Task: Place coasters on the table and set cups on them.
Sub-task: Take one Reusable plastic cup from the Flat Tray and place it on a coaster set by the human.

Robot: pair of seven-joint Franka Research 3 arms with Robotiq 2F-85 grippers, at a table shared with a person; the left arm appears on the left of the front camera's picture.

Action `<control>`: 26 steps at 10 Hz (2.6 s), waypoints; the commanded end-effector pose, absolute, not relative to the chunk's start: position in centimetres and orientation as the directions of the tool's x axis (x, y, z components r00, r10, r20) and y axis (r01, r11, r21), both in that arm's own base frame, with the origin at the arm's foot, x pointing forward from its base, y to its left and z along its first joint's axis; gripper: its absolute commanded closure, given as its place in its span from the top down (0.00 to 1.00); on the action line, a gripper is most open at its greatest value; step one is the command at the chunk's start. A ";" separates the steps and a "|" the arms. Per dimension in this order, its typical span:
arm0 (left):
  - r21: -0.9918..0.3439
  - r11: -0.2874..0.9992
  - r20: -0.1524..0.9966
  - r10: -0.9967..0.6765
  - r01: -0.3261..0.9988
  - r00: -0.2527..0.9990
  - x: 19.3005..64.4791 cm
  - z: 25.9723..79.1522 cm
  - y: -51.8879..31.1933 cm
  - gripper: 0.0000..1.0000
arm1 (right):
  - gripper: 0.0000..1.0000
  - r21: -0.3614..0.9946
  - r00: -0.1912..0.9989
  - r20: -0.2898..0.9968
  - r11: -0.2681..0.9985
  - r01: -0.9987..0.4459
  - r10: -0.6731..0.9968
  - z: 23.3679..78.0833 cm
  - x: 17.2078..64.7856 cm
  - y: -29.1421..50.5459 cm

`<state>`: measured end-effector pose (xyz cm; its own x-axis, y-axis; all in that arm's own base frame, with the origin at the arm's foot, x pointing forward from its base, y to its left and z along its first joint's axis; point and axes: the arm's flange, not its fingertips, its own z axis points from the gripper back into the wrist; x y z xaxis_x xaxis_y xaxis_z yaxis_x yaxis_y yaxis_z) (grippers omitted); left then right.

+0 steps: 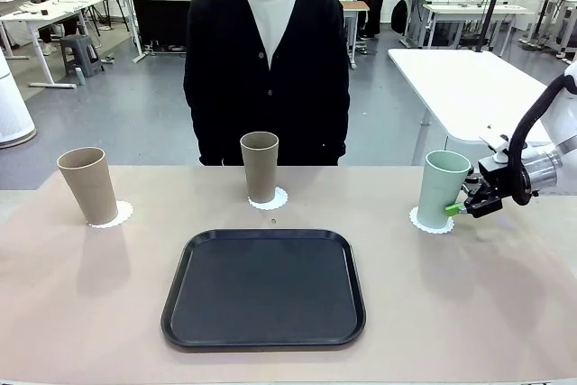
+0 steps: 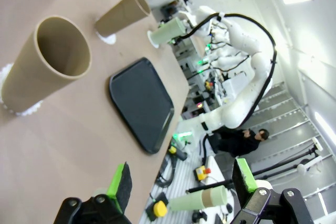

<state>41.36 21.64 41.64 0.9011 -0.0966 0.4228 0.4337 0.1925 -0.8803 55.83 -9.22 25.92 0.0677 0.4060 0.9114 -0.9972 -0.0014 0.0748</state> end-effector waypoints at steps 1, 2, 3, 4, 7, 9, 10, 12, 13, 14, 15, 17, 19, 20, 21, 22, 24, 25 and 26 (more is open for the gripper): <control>-0.880 0.195 0.424 -0.091 0.434 0.901 41.2 41.8 21.7 1.00 | 1.00 0.078 0.062 0.880 -0.015 -0.997 0.471 26.2 56.1 -9.6; -0.880 0.195 0.424 -0.091 0.434 0.901 41.2 41.8 21.7 1.00 | 1.00 0.080 0.066 0.872 -0.007 -0.997 0.486 26.3 56.2 -10.2; -0.880 0.195 0.424 -0.091 0.434 0.901 41.2 41.8 21.7 1.00 | 1.00 0.083 0.077 0.868 0.008 -0.996 0.491 26.4 56.3 -10.8; -0.880 0.195 0.424 -0.091 0.434 0.901 41.2 41.8 21.7 1.00 | 1.00 0.095 0.096 0.854 0.029 -0.995 0.511 26.3 56.4 -11.8; -0.880 0.195 0.424 -0.091 0.434 0.901 41.2 41.8 21.7 1.00 | 1.00 0.136 0.152 0.808 0.070 -0.988 0.570 27.2 56.1 -14.2; -0.880 0.195 0.424 -0.091 0.434 0.901 41.2 41.8 21.7 1.00 | 1.00 0.126 0.180 0.764 0.131 -0.983 0.619 31.3 53.5 -14.7; -0.880 0.195 0.424 -0.091 0.434 0.901 41.2 41.8 21.7 1.00 | 1.00 0.080 0.179 0.727 0.178 -0.981 0.662 34.8 51.1 -14.2; -0.880 0.195 0.424 -0.091 0.434 0.901 41.2 41.8 21.7 1.00 | 1.00 0.053 0.284 0.590 0.314 -0.948 0.756 40.6 47.6 -12.0; -0.880 0.195 0.424 -0.091 0.434 0.901 41.2 41.8 21.7 1.00 | 1.00 0.047 0.331 0.513 0.359 -0.932 0.792 43.1 46.2 -10.6; -0.880 0.195 0.424 -0.091 0.434 0.901 41.2 41.8 21.7 1.00 | 1.00 0.030 0.377 0.434 0.405 -0.914 0.819 45.2 45.2 -9.2; -0.880 0.195 0.424 -0.091 0.434 0.901 41.2 41.8 21.7 1.00 | 1.00 0.063 0.446 0.364 0.457 -0.887 0.817 47.5 44.1 -7.7; -0.880 0.195 0.424 -0.091 0.434 0.901 41.2 41.8 21.7 1.00 | 1.00 0.028 0.544 0.280 0.560 -0.828 0.791 50.2 43.2 -4.4; -0.880 0.195 0.424 -0.091 0.434 0.901 41.2 41.8 21.7 1.00 | 1.00 -0.036 0.661 0.165 0.674 -0.737 0.732 52.2 43.0 -1.3; -0.880 0.195 0.424 -0.091 0.434 0.901 41.2 41.8 21.7 1.00 | 1.00 -0.069 0.722 0.134 0.733 -0.676 0.679 53.3 43.6 -0.4; -0.880 0.195 0.424 -0.091 0.434 0.901 41.2 41.8 21.7 1.00 | 1.00 -0.066 0.763 0.130 0.773 -0.631 0.633 53.8 44.4 0.3; -0.880 0.195 0.424 -0.091 0.434 0.901 41.2 41.8 21.7 1.00 | 1.00 -0.022 0.774 0.096 0.778 -0.627 0.626 53.9 45.7 0.3; -0.880 0.195 0.424 -0.091 0.434 0.901 41.2 41.8 21.7 1.00 | 1.00 -0.084 0.712 0.170 0.730 -0.678 0.681 53.3 43.4 -0.4; -0.880 0.195 0.424 -0.091 0.434 0.901 41.2 41.8 21.7 1.00 | 1.00 -0.084 0.712 0.170 0.730 -0.678 0.681 53.3 43.4 -0.4; -0.880 0.195 0.424 -0.091 0.434 0.901 41.2 41.8 21.7 1.00 | 1.00 -0.084 0.712 0.170 0.730 -0.678 0.681 53.3 43.4 -0.4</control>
<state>41.37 21.62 41.65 0.9010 -0.0969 0.4230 0.4339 0.1922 -0.8802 43.82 -0.17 53.85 0.7293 0.6642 0.1643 -0.6646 0.7447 -0.0609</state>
